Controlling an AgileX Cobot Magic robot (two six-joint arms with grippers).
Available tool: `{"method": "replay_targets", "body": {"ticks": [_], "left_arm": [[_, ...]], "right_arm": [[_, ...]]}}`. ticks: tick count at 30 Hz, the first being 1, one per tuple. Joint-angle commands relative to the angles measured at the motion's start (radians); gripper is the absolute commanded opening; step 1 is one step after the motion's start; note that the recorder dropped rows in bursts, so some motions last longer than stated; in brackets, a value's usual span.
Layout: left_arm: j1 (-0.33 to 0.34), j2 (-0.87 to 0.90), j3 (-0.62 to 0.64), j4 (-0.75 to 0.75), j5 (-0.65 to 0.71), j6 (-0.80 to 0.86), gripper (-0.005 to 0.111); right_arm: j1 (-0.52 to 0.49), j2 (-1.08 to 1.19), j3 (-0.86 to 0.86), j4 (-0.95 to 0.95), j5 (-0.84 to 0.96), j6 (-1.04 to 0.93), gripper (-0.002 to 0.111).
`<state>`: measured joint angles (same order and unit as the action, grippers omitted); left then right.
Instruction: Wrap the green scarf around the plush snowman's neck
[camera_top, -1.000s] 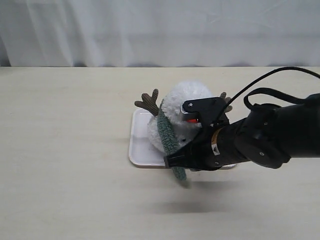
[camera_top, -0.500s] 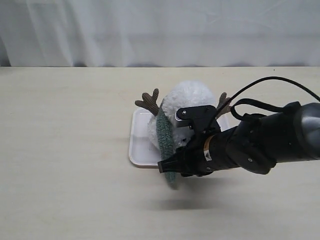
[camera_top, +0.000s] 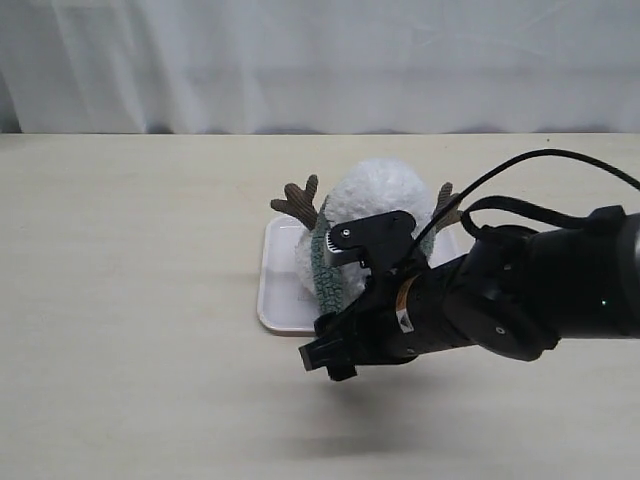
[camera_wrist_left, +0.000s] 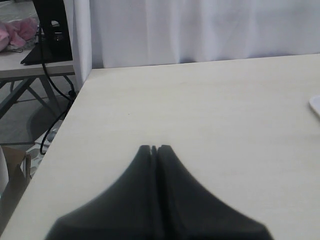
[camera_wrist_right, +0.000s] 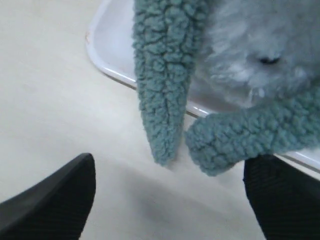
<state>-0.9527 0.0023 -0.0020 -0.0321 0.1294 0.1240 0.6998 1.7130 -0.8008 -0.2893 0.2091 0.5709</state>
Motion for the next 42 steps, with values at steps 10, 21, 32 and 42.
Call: {"method": "replay_targets", "body": {"ticks": [10,21,32,42], "left_arm": [[-0.002,-0.002,0.002,-0.013,-0.031,0.0,0.0],[-0.002,-0.002,0.002,-0.013,-0.031,0.0,0.0],[-0.002,-0.002,0.002,-0.013,-0.031,0.0,0.0],[-0.002,-0.002,0.002,-0.013,-0.031,0.0,0.0]], "right_arm": [[-0.037,0.105,-0.038,-0.011,-0.068,0.02,0.078],[-0.064,0.175,-0.056,-0.018,-0.11,0.042,0.067],[-0.064,0.178,-0.071,-0.018,-0.087,-0.024,0.006],[-0.064,0.081,-0.071,-0.126,0.174,-0.059,0.004]]}}
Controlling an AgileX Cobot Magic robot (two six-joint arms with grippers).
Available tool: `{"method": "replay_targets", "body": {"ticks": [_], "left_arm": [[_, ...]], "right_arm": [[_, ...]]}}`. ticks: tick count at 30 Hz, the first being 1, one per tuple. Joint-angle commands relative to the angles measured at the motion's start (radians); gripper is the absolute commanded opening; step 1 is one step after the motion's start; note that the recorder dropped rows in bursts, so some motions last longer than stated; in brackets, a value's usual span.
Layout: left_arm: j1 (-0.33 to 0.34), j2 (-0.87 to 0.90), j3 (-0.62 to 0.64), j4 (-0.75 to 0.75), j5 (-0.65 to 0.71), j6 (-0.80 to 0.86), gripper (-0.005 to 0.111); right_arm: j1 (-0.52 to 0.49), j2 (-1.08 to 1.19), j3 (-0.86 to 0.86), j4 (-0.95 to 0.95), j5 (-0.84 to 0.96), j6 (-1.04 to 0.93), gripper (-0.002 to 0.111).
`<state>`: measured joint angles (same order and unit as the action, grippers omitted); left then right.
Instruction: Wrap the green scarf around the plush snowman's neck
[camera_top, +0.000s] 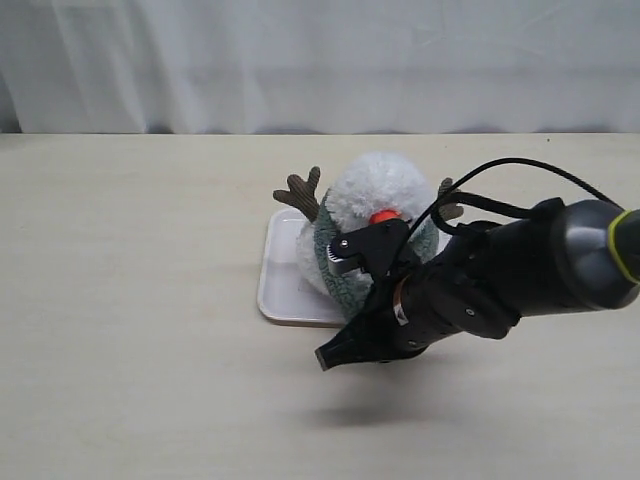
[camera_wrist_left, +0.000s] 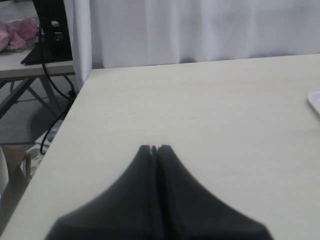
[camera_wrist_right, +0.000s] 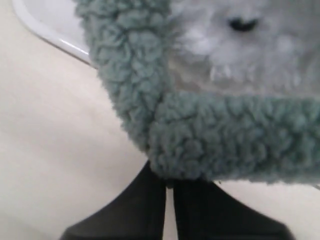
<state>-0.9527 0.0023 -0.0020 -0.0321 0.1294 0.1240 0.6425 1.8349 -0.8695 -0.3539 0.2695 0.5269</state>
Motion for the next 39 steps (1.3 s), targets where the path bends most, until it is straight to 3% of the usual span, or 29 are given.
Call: {"method": "replay_targets", "body": {"ticks": [1,11,20,23,31,39], "left_arm": [[-0.002,-0.002,0.002,-0.013,-0.031,0.0,0.0],[-0.002,-0.002,0.002,-0.013,-0.031,0.0,0.0],[-0.002,-0.002,0.002,-0.013,-0.031,0.0,0.0],[-0.002,-0.002,0.002,-0.013,-0.031,0.0,0.0],[-0.002,-0.002,0.002,-0.013,-0.031,0.0,0.0],[-0.002,-0.002,0.002,-0.013,-0.031,0.0,0.0]], "right_arm": [[-0.006,-0.049,-0.002,-0.071,0.134,-0.013,0.004],[-0.006,-0.04,-0.002,-0.213,0.173,0.143,0.004],[-0.001,-0.028,-0.002,-0.185,0.17,0.144,0.004],[-0.001,-0.032,-0.002,-0.15,0.177,0.133,0.013],[-0.001,-0.108,-0.002,0.22,0.239,-0.174,0.059],[-0.001,-0.35,0.005,0.272,0.525,-0.194,0.058]]}}
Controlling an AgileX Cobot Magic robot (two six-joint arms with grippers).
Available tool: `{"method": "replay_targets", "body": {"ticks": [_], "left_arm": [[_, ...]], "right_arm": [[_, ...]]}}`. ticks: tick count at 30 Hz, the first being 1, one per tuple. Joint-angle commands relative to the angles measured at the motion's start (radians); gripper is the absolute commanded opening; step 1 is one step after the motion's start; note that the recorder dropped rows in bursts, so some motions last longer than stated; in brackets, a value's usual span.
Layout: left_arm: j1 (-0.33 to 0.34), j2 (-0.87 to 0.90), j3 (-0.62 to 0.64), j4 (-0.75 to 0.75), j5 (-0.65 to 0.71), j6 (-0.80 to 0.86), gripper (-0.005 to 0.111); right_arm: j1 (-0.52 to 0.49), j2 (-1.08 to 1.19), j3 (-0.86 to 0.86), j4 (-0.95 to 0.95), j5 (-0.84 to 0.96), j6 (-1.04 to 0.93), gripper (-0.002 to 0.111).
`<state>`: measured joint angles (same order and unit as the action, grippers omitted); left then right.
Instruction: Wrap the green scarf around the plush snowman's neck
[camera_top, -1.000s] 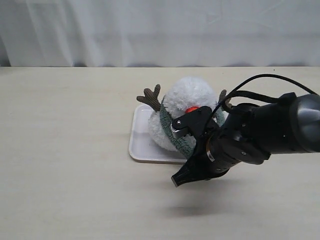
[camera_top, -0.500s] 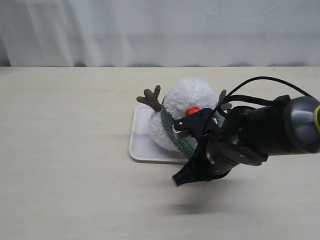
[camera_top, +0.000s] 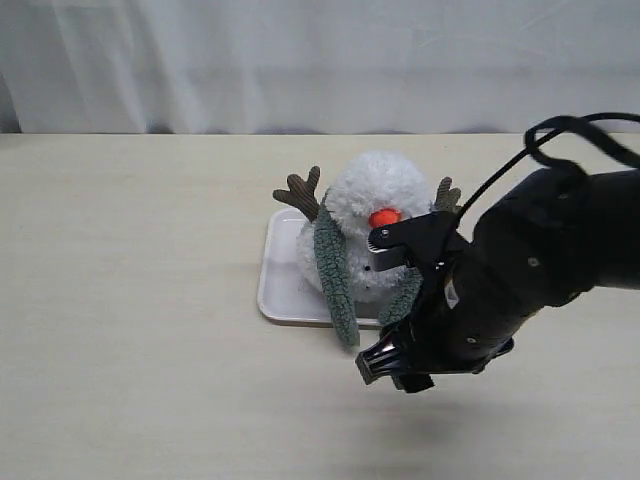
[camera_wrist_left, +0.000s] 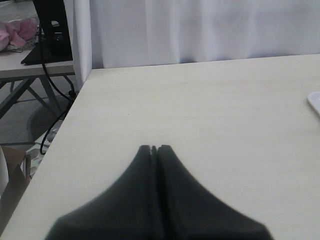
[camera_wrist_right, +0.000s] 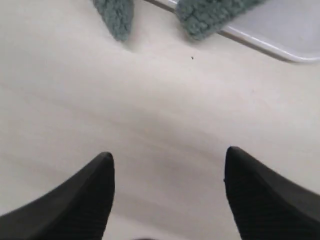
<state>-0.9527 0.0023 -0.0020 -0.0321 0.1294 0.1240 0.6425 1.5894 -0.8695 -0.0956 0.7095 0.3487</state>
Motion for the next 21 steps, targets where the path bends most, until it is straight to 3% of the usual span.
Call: {"method": "replay_targets", "body": {"ticks": [1,7,11,21], "left_arm": [[-0.002,-0.002,0.002,-0.013,-0.031,0.0,0.0],[-0.002,-0.002,0.002,-0.013,-0.031,0.0,0.0],[-0.002,-0.002,0.002,-0.013,-0.031,0.0,0.0],[-0.002,-0.002,0.002,-0.013,-0.031,0.0,0.0]], "right_arm": [[-0.001,-0.139,0.015,0.013,0.089,-0.016,0.054],[-0.001,-0.518,0.157,0.006,0.041,-0.021,0.017],[-0.001,-0.688,0.196,-0.001,0.022,-0.023,0.005],[-0.001,-1.06,0.199,-0.001,0.027,-0.027,0.004]]}}
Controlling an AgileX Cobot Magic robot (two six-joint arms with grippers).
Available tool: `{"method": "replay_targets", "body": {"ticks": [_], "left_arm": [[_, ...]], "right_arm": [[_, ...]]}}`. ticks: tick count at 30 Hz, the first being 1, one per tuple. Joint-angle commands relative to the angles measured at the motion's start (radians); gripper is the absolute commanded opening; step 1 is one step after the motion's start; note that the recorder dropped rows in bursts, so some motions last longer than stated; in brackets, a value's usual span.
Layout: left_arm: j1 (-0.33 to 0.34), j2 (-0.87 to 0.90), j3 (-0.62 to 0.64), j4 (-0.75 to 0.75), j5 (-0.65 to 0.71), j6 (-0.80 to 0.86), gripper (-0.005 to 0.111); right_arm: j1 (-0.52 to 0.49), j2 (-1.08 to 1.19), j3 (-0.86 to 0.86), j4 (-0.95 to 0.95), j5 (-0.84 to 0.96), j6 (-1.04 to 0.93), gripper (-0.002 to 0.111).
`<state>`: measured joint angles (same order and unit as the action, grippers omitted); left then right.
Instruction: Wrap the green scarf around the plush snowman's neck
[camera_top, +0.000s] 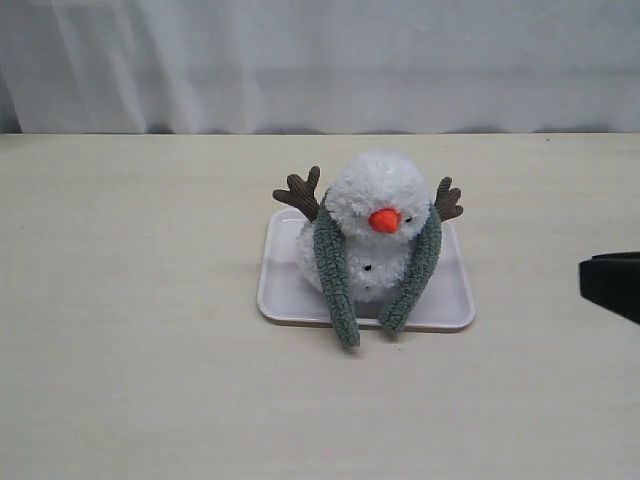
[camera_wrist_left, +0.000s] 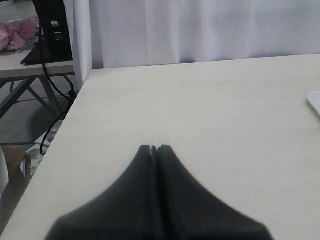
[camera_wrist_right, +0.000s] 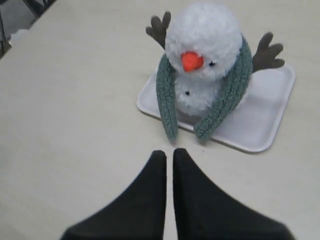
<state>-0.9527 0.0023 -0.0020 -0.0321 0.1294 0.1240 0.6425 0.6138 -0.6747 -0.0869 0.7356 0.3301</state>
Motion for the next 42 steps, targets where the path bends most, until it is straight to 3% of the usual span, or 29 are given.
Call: {"method": "replay_targets", "body": {"ticks": [1,15,31,42], "left_arm": [[-0.002,-0.002,0.002,-0.013,-0.031,0.0,0.0],[-0.002,-0.002,0.002,-0.013,-0.031,0.0,0.0],[-0.002,-0.002,0.002,-0.013,-0.031,0.0,0.0],[-0.002,-0.002,0.002,-0.013,-0.031,0.0,0.0]], "right_arm": [[-0.001,-0.109,0.004,-0.009,0.001,-0.008,0.004],[-0.001,-0.34,0.004,-0.003,0.003,-0.008,0.004],[-0.003,-0.417,0.006,-0.003,0.003,-0.008,0.004],[-0.118,-0.614,0.006,-0.003,0.003,-0.008,0.004]]}}
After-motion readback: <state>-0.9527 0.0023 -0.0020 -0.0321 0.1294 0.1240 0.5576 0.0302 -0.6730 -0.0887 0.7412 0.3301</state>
